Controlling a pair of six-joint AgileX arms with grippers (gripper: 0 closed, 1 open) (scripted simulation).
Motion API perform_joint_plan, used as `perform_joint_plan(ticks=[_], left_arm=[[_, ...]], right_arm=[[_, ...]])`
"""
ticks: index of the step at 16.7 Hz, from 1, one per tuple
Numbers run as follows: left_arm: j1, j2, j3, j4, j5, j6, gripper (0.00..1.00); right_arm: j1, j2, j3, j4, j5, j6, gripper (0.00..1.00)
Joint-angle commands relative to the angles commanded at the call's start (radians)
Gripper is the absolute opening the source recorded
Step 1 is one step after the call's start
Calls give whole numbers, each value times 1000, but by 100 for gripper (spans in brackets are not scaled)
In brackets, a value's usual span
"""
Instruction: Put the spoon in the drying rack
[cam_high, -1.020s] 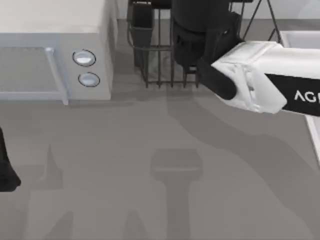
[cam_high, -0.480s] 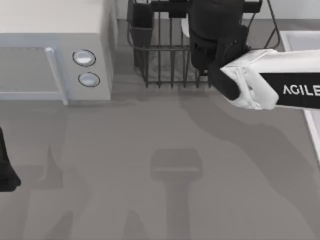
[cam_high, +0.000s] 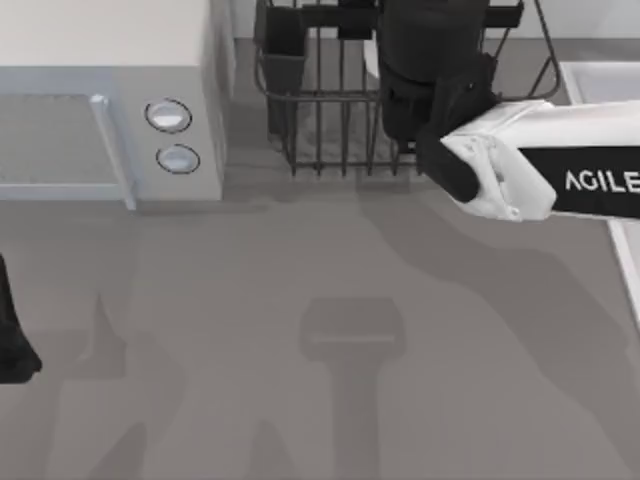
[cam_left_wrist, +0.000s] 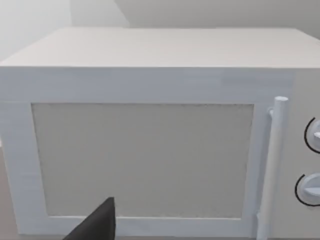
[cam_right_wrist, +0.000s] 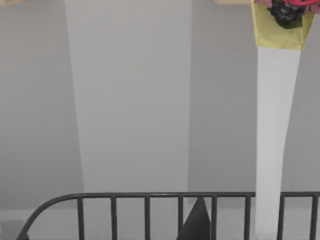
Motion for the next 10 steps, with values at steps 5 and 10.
perform_joint_plan(ticks=[5,10], left_arm=[[0,0,0,0,0,0,100],[0,0,0,0,0,0,100]], right_arm=[[0,0,0,0,0,0,98],[0,0,0,0,0,0,100]])
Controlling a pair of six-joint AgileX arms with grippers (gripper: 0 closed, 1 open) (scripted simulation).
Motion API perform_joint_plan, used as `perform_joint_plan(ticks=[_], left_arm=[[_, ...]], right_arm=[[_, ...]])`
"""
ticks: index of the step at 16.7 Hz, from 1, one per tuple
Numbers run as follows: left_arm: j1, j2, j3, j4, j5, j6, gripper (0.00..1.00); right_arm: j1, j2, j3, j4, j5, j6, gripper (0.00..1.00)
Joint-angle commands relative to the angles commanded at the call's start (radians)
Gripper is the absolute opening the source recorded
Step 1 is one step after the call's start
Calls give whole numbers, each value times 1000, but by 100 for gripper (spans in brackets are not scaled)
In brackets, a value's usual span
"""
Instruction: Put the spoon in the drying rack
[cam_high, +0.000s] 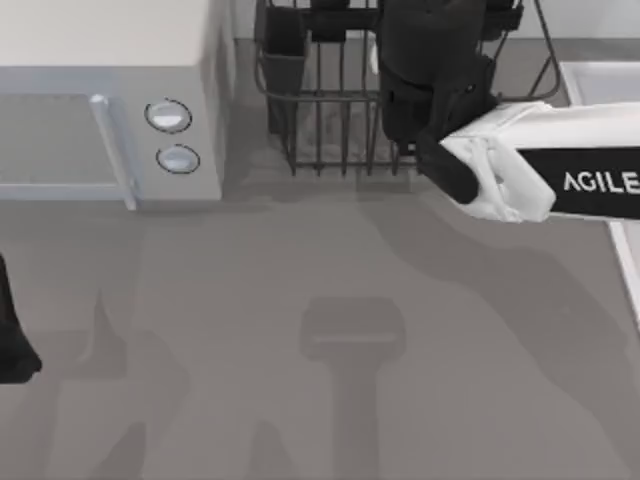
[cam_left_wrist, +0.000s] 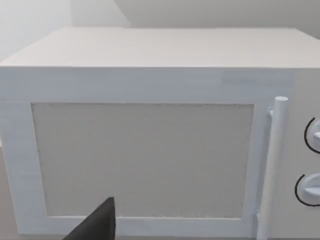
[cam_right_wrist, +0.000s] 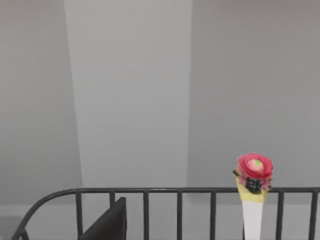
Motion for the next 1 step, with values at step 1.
perform_joint_plan(ticks=[1], left_arm=[[0,0,0,0,0,0,100]], right_arm=[[0,0,0,0,0,0,100]])
